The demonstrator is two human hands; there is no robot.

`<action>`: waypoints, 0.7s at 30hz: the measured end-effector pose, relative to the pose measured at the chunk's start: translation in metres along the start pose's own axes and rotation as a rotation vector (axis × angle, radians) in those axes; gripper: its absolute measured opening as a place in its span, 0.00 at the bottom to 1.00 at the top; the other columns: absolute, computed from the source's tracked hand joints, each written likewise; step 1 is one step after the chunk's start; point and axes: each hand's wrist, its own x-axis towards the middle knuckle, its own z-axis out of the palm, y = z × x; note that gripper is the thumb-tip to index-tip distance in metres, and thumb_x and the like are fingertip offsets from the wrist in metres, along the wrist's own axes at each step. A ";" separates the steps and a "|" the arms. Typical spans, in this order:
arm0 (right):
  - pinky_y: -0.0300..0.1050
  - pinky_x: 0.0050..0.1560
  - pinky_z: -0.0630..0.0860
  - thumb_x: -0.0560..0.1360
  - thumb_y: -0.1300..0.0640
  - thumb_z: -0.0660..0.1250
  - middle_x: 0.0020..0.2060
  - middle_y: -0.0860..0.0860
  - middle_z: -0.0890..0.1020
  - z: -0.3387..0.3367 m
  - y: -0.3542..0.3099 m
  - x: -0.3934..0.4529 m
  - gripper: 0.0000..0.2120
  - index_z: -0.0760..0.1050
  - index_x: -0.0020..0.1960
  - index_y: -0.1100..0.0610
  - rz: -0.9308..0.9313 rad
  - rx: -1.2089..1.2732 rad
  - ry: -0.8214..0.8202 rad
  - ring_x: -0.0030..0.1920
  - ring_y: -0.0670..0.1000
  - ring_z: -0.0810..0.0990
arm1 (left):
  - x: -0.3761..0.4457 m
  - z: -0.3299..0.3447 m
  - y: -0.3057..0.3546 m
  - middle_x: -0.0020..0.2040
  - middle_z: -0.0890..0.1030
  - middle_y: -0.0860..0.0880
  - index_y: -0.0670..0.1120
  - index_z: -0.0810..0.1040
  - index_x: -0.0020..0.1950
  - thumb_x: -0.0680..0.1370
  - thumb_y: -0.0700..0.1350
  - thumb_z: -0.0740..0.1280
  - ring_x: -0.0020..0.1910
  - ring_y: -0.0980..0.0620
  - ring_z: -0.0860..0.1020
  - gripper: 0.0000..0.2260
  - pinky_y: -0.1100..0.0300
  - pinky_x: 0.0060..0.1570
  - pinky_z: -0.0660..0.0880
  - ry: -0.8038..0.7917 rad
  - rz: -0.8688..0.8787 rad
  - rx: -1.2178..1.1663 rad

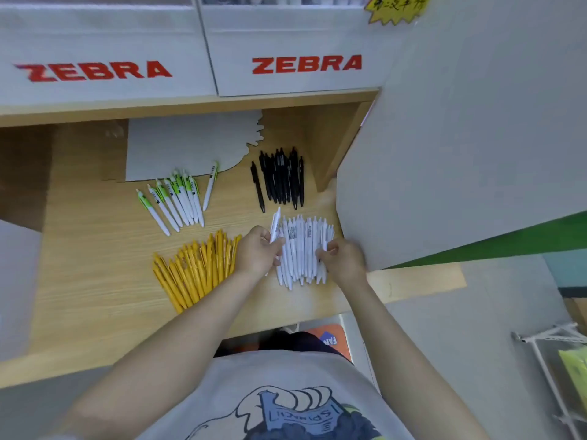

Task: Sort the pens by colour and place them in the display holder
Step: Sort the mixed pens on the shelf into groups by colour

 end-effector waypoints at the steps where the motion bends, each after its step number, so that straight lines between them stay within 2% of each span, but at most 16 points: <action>1: 0.48 0.47 0.78 0.75 0.54 0.71 0.42 0.53 0.80 0.001 0.001 0.002 0.10 0.78 0.50 0.60 0.007 -0.006 -0.011 0.44 0.55 0.81 | 0.003 0.006 -0.001 0.39 0.84 0.43 0.40 0.74 0.46 0.77 0.45 0.72 0.32 0.44 0.82 0.10 0.50 0.34 0.79 0.008 0.015 0.055; 5: 0.48 0.52 0.78 0.77 0.54 0.69 0.49 0.54 0.81 0.003 0.007 -0.001 0.12 0.76 0.57 0.60 0.023 0.037 -0.049 0.49 0.56 0.81 | 0.009 0.018 -0.010 0.45 0.80 0.48 0.41 0.79 0.51 0.77 0.47 0.72 0.43 0.50 0.77 0.10 0.58 0.40 0.70 0.055 0.078 0.294; 9: 0.44 0.53 0.72 0.78 0.49 0.66 0.53 0.56 0.78 0.008 0.015 -0.005 0.20 0.74 0.64 0.61 -0.084 -0.078 -0.038 0.54 0.56 0.78 | 0.006 0.018 -0.023 0.53 0.78 0.47 0.44 0.78 0.61 0.76 0.50 0.72 0.51 0.49 0.77 0.17 0.59 0.45 0.71 0.029 0.122 0.391; 11: 0.43 0.58 0.70 0.78 0.47 0.66 0.62 0.58 0.72 0.012 0.015 -0.008 0.25 0.69 0.70 0.60 -0.120 -0.100 -0.066 0.61 0.57 0.74 | 0.003 0.018 -0.029 0.55 0.77 0.48 0.48 0.77 0.63 0.75 0.54 0.71 0.53 0.49 0.77 0.20 0.58 0.48 0.73 -0.028 0.123 0.392; 13: 0.43 0.62 0.68 0.78 0.46 0.66 0.66 0.60 0.66 0.015 0.013 -0.010 0.32 0.61 0.75 0.61 -0.133 -0.075 -0.079 0.65 0.58 0.70 | 0.002 0.019 -0.033 0.54 0.78 0.48 0.50 0.76 0.64 0.74 0.58 0.68 0.52 0.50 0.78 0.21 0.55 0.50 0.76 -0.090 0.118 0.362; 17: 0.46 0.67 0.66 0.78 0.45 0.66 0.69 0.61 0.64 0.016 0.010 -0.009 0.37 0.56 0.77 0.62 -0.145 -0.073 -0.100 0.68 0.60 0.68 | 0.000 0.019 -0.031 0.53 0.75 0.47 0.49 0.74 0.64 0.79 0.52 0.66 0.53 0.49 0.75 0.15 0.57 0.48 0.72 -0.087 0.140 0.373; 19: 0.47 0.67 0.66 0.78 0.45 0.66 0.69 0.61 0.65 0.016 0.009 -0.008 0.37 0.55 0.78 0.62 -0.149 -0.064 -0.085 0.68 0.59 0.67 | 0.002 0.017 -0.035 0.55 0.74 0.47 0.50 0.71 0.68 0.79 0.51 0.65 0.54 0.49 0.74 0.18 0.56 0.51 0.73 -0.080 0.161 0.353; 21: 0.50 0.69 0.67 0.78 0.45 0.66 0.70 0.60 0.64 0.016 0.008 -0.007 0.37 0.55 0.78 0.61 -0.162 -0.062 -0.094 0.69 0.58 0.67 | 0.001 0.013 -0.034 0.57 0.76 0.48 0.53 0.68 0.73 0.79 0.51 0.64 0.56 0.51 0.74 0.21 0.54 0.56 0.74 -0.169 0.180 0.329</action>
